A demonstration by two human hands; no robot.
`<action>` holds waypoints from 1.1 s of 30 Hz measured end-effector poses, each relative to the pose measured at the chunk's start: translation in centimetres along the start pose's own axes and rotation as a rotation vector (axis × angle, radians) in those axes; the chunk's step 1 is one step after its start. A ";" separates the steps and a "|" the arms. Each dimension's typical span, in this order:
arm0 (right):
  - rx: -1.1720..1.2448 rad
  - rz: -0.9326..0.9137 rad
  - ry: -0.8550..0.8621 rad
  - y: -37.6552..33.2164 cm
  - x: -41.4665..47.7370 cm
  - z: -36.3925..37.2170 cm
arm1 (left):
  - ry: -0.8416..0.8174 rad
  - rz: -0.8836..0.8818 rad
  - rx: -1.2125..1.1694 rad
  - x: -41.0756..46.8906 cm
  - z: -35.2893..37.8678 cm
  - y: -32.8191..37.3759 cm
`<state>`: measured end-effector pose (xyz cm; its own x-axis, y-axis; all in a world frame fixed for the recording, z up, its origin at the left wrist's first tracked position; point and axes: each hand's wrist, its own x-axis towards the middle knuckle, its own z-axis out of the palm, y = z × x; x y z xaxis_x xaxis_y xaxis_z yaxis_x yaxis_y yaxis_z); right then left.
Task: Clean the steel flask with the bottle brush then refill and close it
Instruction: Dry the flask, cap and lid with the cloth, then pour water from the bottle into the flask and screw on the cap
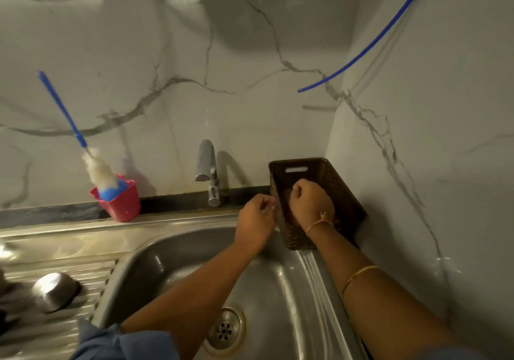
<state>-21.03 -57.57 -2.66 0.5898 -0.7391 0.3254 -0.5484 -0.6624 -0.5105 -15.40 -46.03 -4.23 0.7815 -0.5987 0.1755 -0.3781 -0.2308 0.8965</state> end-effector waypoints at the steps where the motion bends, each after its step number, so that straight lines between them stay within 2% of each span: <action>1: 0.017 -0.027 0.018 -0.8 -0.8 0.1 | 0.007 -0.007 0.002 -0.9 -0.9 -0.4; 9: 0.086 -0.223 -0.040 -7.6 -8.7 2.5 | 0.106 -0.163 0.100 -7.6 -8.1 -4.5; 14: 0.121 -0.230 -0.111 -11.3 -12.7 4.6 | 0.155 -0.224 0.141 -11.9 -12.5 -7.0; 19: 0.158 -0.228 -0.117 -15.7 -16.4 7.3 | 0.188 -0.203 0.193 -15.2 -18.2 -10.3; 23: 0.146 -0.172 -0.097 -19.0 -19.6 10.2 | 0.164 -0.197 0.154 -17.2 -23.5 -13.2; 29: 0.144 0.007 -0.028 -25.2 -25.1 14.7 | 0.084 -0.114 0.172 -19.9 -33.8 -18.6; 33: 0.160 0.039 0.002 -29.1 -27.9 16.8 | 0.082 -0.070 0.197 -21.5 -40.0 -21.4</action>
<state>-11.59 -15.62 -10.32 0.5687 -0.7643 0.3040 -0.4696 -0.6051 -0.6429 -4.28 2.47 -10.92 0.8439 -0.5134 0.1556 -0.4052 -0.4199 0.8121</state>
